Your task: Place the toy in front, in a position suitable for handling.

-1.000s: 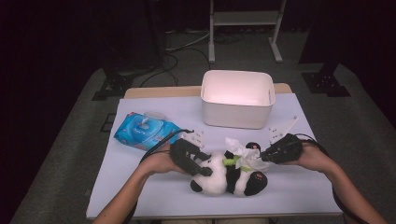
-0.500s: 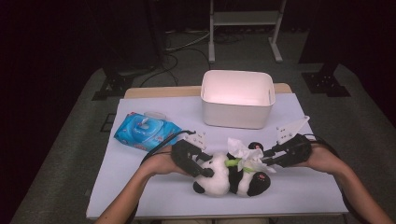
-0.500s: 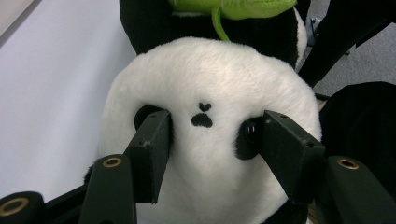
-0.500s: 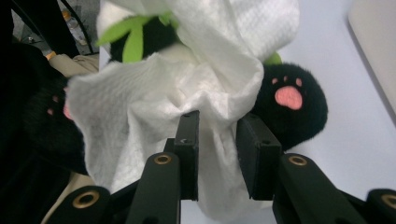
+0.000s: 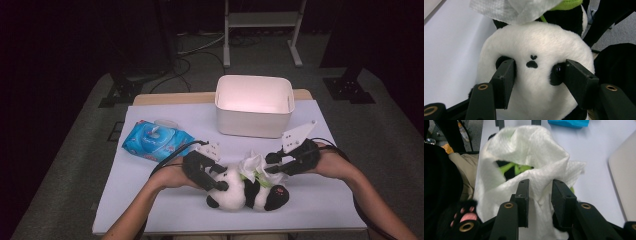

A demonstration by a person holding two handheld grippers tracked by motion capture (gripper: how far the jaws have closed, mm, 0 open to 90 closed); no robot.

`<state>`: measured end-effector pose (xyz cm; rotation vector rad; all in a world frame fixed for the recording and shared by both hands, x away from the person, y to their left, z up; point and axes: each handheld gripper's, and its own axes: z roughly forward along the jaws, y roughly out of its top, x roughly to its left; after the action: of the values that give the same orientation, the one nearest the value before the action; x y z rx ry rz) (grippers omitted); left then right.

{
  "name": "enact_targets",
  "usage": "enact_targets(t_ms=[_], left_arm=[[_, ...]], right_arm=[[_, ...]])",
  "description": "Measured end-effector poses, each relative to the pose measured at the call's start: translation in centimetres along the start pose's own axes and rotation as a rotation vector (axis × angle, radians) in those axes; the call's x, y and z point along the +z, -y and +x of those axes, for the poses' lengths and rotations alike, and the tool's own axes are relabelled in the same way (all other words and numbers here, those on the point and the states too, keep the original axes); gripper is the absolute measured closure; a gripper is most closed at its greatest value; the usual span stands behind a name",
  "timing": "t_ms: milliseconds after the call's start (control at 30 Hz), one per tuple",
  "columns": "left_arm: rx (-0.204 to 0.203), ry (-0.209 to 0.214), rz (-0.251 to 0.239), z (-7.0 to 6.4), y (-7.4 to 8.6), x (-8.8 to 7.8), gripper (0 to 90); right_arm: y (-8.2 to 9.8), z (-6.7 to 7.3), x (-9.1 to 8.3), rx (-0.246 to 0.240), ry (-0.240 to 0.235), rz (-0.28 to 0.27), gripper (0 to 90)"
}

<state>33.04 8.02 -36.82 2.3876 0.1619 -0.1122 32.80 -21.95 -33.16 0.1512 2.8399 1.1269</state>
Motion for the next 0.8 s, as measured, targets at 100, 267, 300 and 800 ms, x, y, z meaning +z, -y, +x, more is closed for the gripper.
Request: enact_targets(t_ms=[100,267,300,800], left_arm=[[0.001,0.000,0.002,-0.1,0.0,0.0,41.6],[0.009,-0.004,-0.001,-0.2,0.1,0.0,41.6],[0.011,-0.004,0.000,-0.3,0.1,0.0,41.6],[0.035,-0.007,0.017,-0.8,0.1,0.0,41.4]], right_arm=[[-1.0,-0.5,0.7,-0.030,-0.003,0.010,61.7],[-2.6,-0.9,2.3,-0.041,-0.044,0.023,60.1],[-3.0,-0.9,2.7,-0.046,-0.054,0.023,59.7],[-5.7,-1.0,7.0,-0.035,-0.127,0.125,56.9]])
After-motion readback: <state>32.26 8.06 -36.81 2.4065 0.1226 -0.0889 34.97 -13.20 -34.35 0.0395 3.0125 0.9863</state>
